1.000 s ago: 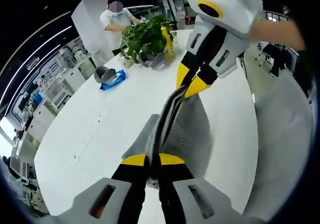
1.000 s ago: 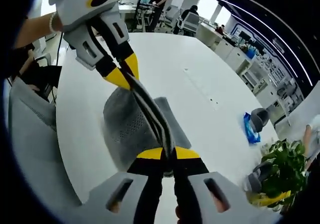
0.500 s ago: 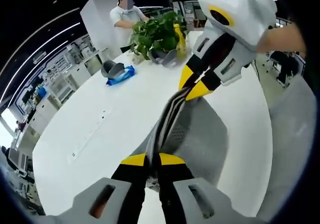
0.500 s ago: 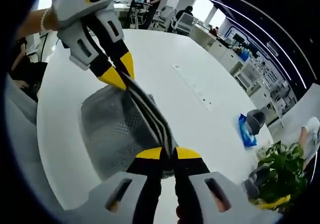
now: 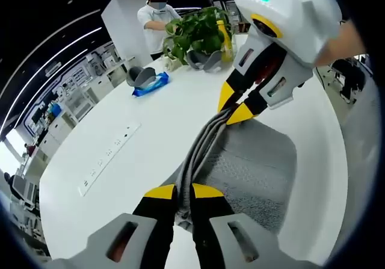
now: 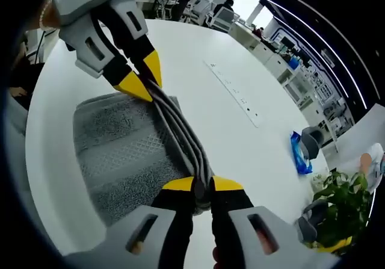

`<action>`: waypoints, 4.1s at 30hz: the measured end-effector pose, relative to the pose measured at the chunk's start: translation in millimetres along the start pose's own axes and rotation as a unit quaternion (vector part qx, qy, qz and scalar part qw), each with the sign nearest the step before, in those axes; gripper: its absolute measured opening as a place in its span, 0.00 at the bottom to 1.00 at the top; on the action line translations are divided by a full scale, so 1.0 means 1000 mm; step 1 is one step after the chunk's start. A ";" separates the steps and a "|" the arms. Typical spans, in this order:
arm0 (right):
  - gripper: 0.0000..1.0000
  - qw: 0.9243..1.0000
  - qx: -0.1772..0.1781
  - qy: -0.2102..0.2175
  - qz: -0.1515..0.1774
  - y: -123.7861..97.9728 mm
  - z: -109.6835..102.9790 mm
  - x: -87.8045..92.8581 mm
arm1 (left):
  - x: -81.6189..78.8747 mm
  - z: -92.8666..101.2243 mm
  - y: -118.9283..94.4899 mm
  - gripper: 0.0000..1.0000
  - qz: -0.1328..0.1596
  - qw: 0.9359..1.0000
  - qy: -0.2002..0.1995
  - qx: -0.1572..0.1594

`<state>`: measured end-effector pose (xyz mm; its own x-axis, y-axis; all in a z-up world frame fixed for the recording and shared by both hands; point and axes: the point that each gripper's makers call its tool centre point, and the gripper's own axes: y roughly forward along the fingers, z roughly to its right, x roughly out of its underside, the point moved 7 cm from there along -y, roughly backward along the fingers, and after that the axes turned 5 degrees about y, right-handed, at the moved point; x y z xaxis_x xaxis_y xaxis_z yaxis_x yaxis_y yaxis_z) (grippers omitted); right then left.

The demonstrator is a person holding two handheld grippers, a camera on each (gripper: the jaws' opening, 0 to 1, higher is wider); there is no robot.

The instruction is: Fold the towel on the table until its edges align and the towel forms a compact rectangular stack.

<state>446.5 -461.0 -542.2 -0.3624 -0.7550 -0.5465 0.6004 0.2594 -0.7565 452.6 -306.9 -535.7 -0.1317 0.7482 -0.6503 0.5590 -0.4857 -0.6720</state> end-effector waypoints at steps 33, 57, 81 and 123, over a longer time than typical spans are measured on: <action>0.16 0.991 0.025 0.127 0.039 -0.013 0.011 0.020 | 0.021 0.001 -0.019 0.12 0.028 0.996 -0.077 -0.040; 0.33 0.967 -0.036 0.248 0.037 -0.046 -0.068 0.060 | 0.046 0.085 -0.044 0.25 0.039 0.997 -0.068 -0.015; 0.19 0.973 -0.019 0.231 0.023 0.001 -0.031 0.042 | 0.043 0.055 -0.006 0.23 0.035 0.989 -0.136 -0.053; 0.68 0.898 0.021 0.380 0.220 -0.175 -0.065 0.073 | 0.046 0.106 -0.200 0.74 0.168 0.916 -0.318 -0.175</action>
<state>268.6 -522.4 -473.7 -0.4557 0.0496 -0.8888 0.8253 0.3977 -0.4009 247.6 -223.4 -469.0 -0.2931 0.1139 -0.9493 0.8692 -0.3818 -0.3141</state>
